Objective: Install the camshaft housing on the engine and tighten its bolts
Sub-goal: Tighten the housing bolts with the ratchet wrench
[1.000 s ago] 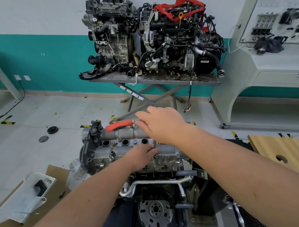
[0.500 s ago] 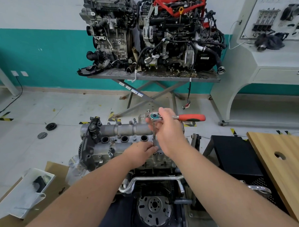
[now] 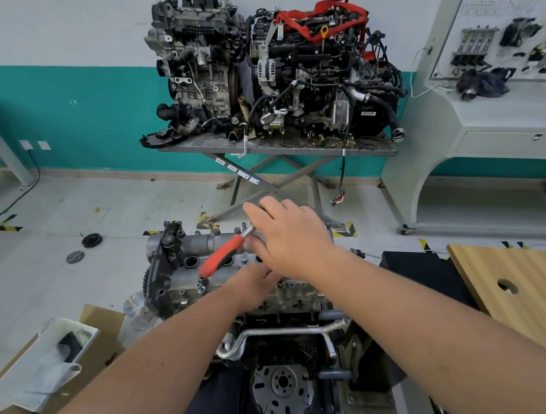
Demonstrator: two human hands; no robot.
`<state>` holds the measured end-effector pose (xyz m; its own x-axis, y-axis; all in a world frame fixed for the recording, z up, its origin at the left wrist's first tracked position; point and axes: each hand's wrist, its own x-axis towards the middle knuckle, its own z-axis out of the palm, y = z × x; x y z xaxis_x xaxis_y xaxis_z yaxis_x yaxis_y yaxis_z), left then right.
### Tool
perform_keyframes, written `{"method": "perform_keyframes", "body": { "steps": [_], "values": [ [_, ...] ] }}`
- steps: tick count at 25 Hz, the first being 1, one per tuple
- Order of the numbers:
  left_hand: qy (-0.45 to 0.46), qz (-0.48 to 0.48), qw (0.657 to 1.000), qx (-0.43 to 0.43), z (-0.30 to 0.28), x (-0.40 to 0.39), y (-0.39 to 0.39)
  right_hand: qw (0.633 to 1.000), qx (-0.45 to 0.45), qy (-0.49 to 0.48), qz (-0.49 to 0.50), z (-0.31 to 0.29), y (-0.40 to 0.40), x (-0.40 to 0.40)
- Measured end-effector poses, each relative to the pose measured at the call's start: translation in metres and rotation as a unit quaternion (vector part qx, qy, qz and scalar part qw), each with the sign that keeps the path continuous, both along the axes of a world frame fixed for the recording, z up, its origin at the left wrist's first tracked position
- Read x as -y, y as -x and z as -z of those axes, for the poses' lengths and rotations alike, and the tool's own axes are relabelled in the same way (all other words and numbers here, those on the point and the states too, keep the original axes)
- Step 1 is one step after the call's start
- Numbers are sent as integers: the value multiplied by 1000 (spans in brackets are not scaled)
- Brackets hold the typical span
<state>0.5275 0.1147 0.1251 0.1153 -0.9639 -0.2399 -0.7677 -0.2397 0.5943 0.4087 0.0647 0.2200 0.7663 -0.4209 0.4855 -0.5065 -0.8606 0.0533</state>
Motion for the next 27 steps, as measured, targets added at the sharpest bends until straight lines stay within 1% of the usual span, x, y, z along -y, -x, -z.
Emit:
{"method": "perform_keyframes", "body": {
  "steps": [3,5,7,8,9,10,11,12,13,14,15,16,17,18,19,20,21,22,23,24,25,27],
  "values": [
    [-14,1,1000,-10,-1,3,-2,991,-126,-34,19,-22,2,5],
    [-11,2,1000,-10,1,2,-2,986,-153,-54,24,-35,4,9],
    [-4,1,1000,-4,1,0,-1,983,-150,-88,53,-44,0,9],
    [-1,3,1000,-2,1,-1,0,977,-129,-156,72,-47,-3,9],
    [3,6,1000,-1,1,-2,0,953,-69,-280,89,-48,-6,11],
    [7,9,1000,1,1,-2,0,884,31,-457,95,-47,-7,12],
    [9,12,1000,6,0,-3,-1,761,144,-627,84,-46,-7,9],
    [11,16,1000,11,0,-2,0,628,244,-737,58,-42,-5,6],
    [10,20,1000,16,-2,-2,0,516,331,-789,30,-37,-2,5],
    [9,22,1000,17,-2,-2,1,431,407,-805,9,-30,1,5],
    [8,20,1000,14,-2,-2,0,372,468,-801,-9,-21,1,6],
    [8,18,1000,12,-2,-2,0,349,510,-786,-21,-12,-1,7],
    [9,17,1000,9,-2,-2,0,367,529,-764,-28,-5,-2,5],
    [6,16,1000,8,-1,-2,0,430,526,-733,-28,2,-5,1],
    [5,17,1000,11,-1,-2,0,530,500,-685,-18,9,-7,-3],
    [2,17,1000,9,0,-2,0,647,463,-606,-11,17,-8,-8],
    [2,13,1000,10,1,-2,1,758,434,-487,-21,22,-9,-12],
    [11,9,1000,1,-1,-3,2,848,402,-344,-45,28,-8,-12],
    [28,7,999,-22,-3,-5,4,911,352,-202,-72,33,-8,-8],
    [52,8,998,-43,-4,-7,4,946,301,-88,-84,35,-7,-4],
    [67,8,996,-50,-3,-7,4,963,260,-17,-76,34,-6,-1],
    [55,20,998,-38,-5,-8,3,979,198,34,-37,27,-4,2]
  ]
}}
